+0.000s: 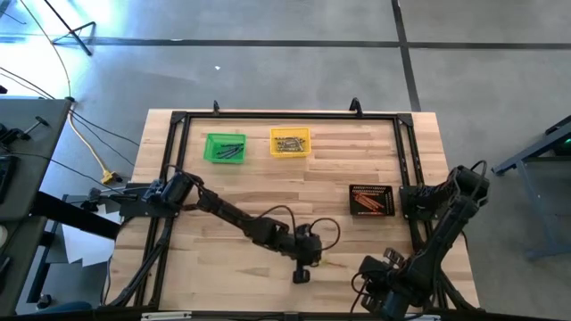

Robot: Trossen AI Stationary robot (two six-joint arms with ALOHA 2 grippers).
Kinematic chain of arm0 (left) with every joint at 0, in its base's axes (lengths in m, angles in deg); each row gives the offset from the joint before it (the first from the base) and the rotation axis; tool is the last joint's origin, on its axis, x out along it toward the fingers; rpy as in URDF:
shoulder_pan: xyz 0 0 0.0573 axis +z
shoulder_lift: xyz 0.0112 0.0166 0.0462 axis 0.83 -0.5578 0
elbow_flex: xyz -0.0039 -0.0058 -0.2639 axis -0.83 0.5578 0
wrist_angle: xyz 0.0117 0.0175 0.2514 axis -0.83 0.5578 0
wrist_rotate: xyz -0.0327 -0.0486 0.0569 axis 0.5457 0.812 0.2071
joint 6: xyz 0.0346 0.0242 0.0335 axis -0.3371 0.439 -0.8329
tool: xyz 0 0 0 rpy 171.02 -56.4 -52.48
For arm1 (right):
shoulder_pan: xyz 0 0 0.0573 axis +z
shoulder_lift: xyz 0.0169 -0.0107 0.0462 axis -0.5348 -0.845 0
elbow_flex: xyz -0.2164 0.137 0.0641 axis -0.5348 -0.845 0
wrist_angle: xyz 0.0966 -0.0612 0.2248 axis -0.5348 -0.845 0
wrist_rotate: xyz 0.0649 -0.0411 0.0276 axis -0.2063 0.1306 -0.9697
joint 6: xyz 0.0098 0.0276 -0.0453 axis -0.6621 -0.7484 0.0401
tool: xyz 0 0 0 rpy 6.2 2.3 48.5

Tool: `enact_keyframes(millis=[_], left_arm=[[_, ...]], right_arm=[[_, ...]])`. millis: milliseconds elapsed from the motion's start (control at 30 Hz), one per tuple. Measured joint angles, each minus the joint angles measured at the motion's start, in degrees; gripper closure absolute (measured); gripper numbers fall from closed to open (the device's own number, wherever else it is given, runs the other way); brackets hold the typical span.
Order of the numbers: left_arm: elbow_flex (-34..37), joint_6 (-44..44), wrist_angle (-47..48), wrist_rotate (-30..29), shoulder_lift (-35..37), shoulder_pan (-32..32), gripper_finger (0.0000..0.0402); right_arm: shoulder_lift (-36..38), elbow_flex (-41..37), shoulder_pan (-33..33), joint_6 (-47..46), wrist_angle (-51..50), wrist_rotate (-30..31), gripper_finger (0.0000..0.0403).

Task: Sort crayons
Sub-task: Put the orange crayon into the black bin

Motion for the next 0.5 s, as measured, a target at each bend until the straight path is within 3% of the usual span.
enact_keyframes(millis=[500], left_arm=[[-0.11,-5.47,-6.26,0.42,0.85,9.08,0.0401]], right_arm=[[0.01,0.01,5.87,-9.15,-1.93,-3.56,0.0284]])
